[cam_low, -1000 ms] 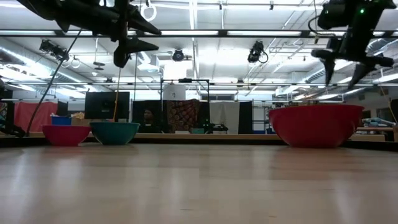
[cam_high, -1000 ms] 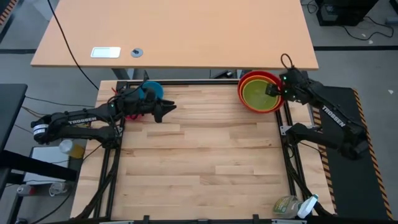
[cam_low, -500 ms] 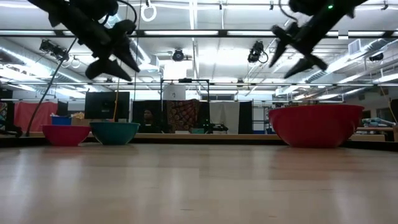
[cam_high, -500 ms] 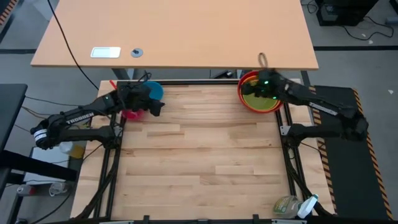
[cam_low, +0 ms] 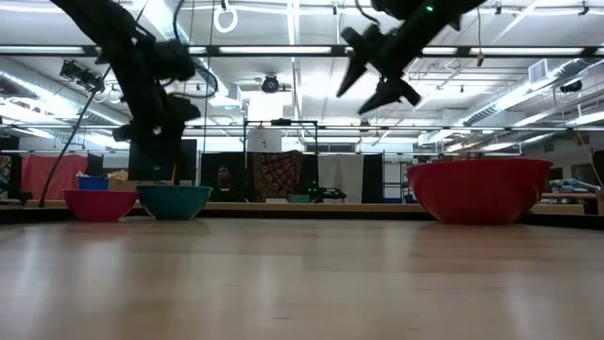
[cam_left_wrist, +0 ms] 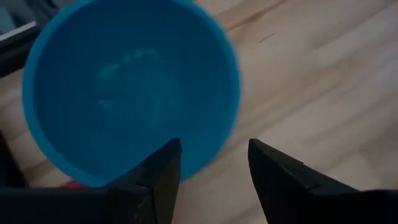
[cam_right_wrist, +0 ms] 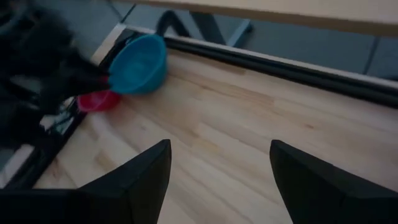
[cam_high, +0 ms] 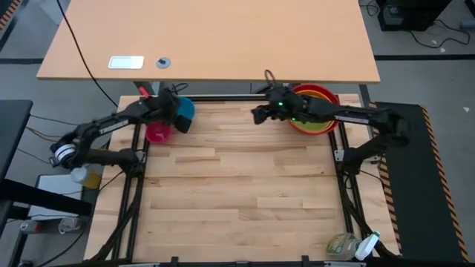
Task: Nest bowls inside each other
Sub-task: Stack the blue bowl on top of the green bowl
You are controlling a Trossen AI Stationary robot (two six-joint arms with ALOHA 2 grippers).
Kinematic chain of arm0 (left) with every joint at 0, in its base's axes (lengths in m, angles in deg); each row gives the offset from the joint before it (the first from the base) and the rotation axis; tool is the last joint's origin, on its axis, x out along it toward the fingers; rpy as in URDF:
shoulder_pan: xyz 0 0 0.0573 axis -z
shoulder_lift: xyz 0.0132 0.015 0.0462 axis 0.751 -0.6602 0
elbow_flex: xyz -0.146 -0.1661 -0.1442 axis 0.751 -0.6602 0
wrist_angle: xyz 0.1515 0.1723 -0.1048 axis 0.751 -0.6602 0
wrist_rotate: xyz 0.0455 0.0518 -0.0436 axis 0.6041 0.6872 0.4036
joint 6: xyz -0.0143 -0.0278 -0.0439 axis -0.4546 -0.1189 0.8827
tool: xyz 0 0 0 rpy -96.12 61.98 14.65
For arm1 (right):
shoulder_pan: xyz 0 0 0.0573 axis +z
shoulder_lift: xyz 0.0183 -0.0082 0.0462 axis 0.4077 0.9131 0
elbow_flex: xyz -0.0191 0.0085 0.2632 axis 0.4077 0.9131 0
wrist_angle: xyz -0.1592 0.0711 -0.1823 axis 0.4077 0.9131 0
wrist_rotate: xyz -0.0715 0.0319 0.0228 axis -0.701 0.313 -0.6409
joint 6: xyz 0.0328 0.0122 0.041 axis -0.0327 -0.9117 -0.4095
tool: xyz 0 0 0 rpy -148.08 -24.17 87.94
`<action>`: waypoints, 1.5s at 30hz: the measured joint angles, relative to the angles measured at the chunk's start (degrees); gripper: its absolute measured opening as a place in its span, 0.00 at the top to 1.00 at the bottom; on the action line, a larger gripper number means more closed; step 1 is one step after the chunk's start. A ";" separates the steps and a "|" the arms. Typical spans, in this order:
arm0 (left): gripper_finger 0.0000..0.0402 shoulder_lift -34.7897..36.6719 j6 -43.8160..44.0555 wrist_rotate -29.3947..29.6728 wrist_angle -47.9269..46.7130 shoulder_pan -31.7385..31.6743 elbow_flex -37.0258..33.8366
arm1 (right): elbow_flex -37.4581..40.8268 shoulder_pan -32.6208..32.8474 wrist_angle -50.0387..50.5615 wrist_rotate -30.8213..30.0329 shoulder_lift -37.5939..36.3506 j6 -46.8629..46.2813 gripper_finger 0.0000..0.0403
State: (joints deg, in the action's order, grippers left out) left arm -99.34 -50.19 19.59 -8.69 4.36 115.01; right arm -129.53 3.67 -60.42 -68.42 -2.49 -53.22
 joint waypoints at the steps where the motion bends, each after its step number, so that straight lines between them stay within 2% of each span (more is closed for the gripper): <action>1: 0.53 -1.25 -1.15 0.59 0.33 -0.63 0.00 | -1.96 0.46 0.46 -0.04 1.50 0.90 0.31; 5: 0.53 -5.36 -5.55 5.15 3.82 -1.88 0.00 | -7.72 1.57 0.46 -0.04 6.08 3.19 0.32; 9: 0.53 -8.85 -9.16 5.35 5.61 -1.68 0.02 | -10.96 2.51 0.47 -0.12 8.61 3.87 0.33; 17: 0.53 -14.06 -10.29 -1.89 6.91 1.55 0.00 | -11.55 3.47 -0.28 -0.13 8.96 3.97 0.34; 26: 0.53 -14.10 -9.28 -9.37 18.46 8.18 0.00 | -11.57 4.10 -0.51 -0.16 10.44 2.42 0.34; 29: 0.53 -13.92 -8.99 -10.55 22.68 11.02 0.00 | -11.57 4.10 1.13 -2.15 10.44 0.09 0.34; 33: 0.53 -12.03 -8.43 -10.89 19.00 12.44 2.04 | -11.56 3.77 3.73 -3.42 10.44 -0.76 0.34; 36: 0.53 -11.08 -9.52 -6.92 10.77 11.02 5.27 | -11.55 3.75 3.74 -2.68 10.44 0.04 0.34; 39: 0.53 -11.19 -11.07 -2.40 5.01 6.81 8.26 | -11.55 3.85 2.86 -2.34 10.44 0.84 0.34; 45: 0.53 -11.84 -11.01 -1.97 1.17 -5.62 8.44 | -11.55 4.01 2.84 -1.48 10.42 0.93 0.34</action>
State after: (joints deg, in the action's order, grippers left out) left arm -111.18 -61.20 17.62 -7.52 -1.26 123.45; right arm -141.08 7.68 -57.58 -69.91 7.93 -52.29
